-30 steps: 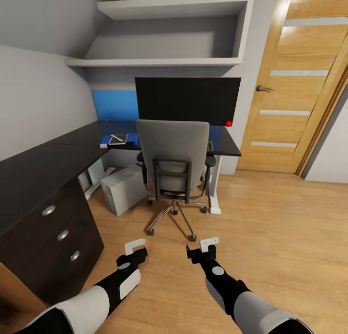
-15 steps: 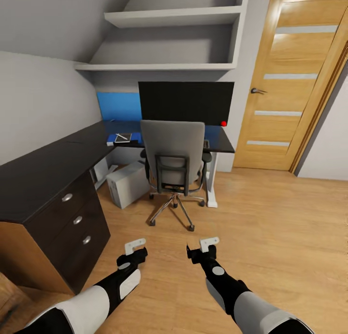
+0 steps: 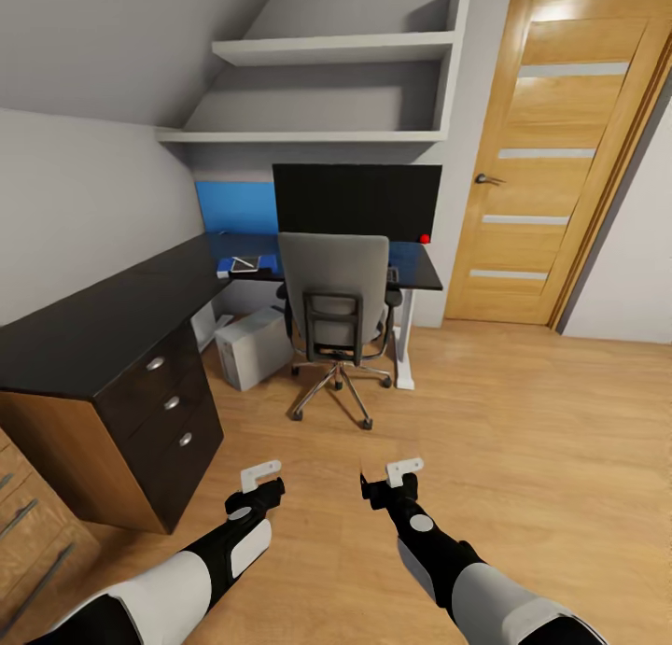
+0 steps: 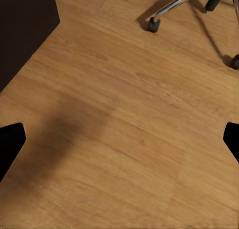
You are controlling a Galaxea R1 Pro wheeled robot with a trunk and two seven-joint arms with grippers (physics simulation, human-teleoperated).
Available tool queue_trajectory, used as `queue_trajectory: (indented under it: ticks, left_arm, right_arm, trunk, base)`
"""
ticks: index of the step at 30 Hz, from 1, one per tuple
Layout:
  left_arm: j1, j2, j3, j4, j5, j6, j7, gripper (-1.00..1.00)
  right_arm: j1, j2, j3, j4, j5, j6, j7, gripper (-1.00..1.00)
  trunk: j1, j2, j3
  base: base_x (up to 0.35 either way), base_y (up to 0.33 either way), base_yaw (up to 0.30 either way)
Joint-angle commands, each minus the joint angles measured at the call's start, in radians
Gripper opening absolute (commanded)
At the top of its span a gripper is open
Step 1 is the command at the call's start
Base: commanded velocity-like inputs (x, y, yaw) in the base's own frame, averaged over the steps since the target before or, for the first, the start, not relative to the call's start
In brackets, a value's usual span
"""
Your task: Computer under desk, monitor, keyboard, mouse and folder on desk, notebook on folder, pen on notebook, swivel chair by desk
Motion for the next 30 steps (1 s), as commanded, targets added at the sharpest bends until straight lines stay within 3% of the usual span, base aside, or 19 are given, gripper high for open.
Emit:
queue_trajectory:
  ticks: [1,30]
  left_arm:
    - [-0.001,0.0,-0.007,-0.001,0.011,-0.004,0.006,1.0]
    - [-0.001,0.0,-0.004,-0.004,0.011,-0.003,0.007,1.0]
  right_arm:
    - [-0.001,0.0,0.008,0.001,-0.01,-0.004,-0.005,1.0]
    - [-0.001,0.0,0.009,0.001,-0.01,-0.005,-0.005,1.0]
  trunk:
    - [-0.005,0.007,0.002]
    - [-0.116,0.21,0.093]
  base:
    - [-0.135,0.0,0.0]
    - [-0.016,0.0,0.0]
